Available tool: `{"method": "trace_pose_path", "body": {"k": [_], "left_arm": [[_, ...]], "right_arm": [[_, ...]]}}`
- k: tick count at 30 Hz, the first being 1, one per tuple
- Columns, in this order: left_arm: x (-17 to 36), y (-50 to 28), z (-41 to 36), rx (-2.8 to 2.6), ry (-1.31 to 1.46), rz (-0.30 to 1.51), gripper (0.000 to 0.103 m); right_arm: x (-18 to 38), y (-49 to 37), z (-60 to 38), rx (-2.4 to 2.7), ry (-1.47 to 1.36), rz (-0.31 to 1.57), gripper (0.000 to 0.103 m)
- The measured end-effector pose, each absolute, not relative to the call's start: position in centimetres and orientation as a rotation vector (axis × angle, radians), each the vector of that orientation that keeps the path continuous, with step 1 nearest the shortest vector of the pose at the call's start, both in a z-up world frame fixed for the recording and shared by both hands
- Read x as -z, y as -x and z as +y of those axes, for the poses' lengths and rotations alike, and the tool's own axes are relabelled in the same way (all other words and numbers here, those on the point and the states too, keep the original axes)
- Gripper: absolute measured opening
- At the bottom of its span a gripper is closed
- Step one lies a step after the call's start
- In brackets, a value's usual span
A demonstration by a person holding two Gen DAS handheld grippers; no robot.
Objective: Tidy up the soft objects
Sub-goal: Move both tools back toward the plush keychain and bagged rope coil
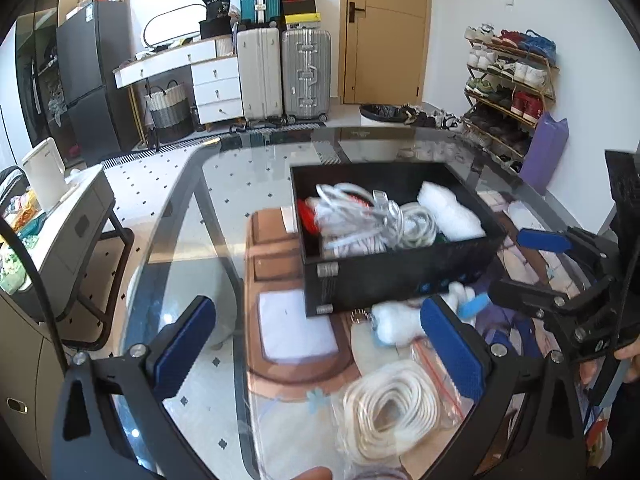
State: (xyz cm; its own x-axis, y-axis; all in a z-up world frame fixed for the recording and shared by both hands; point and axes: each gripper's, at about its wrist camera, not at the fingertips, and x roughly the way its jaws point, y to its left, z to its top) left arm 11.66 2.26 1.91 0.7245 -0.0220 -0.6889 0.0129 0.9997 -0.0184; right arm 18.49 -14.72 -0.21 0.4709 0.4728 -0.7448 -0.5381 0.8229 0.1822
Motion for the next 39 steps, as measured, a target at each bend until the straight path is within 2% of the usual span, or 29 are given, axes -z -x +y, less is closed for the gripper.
{"method": "trace_pose_path", "body": {"k": [11, 28, 39], "left_arm": [[0.8, -10.4, 1.2, 0.047, -0.001, 0.838, 0.103], [1.8, -9.5, 0.6, 0.078, -0.016, 0.899, 0.103], [2.0, -9.0, -0.3, 0.135, -0.026, 0.917, 0.103]], "right_arm": [[2.5, -18.4, -13.5, -0.601, 0.072, 0.967, 0.102], [4.7, -19.1, -11.9, -0.544, 0.093, 1.034, 0.102], [4.5, -19.5, -14.2, -0.492, 0.098, 1.039, 0.102]]}}
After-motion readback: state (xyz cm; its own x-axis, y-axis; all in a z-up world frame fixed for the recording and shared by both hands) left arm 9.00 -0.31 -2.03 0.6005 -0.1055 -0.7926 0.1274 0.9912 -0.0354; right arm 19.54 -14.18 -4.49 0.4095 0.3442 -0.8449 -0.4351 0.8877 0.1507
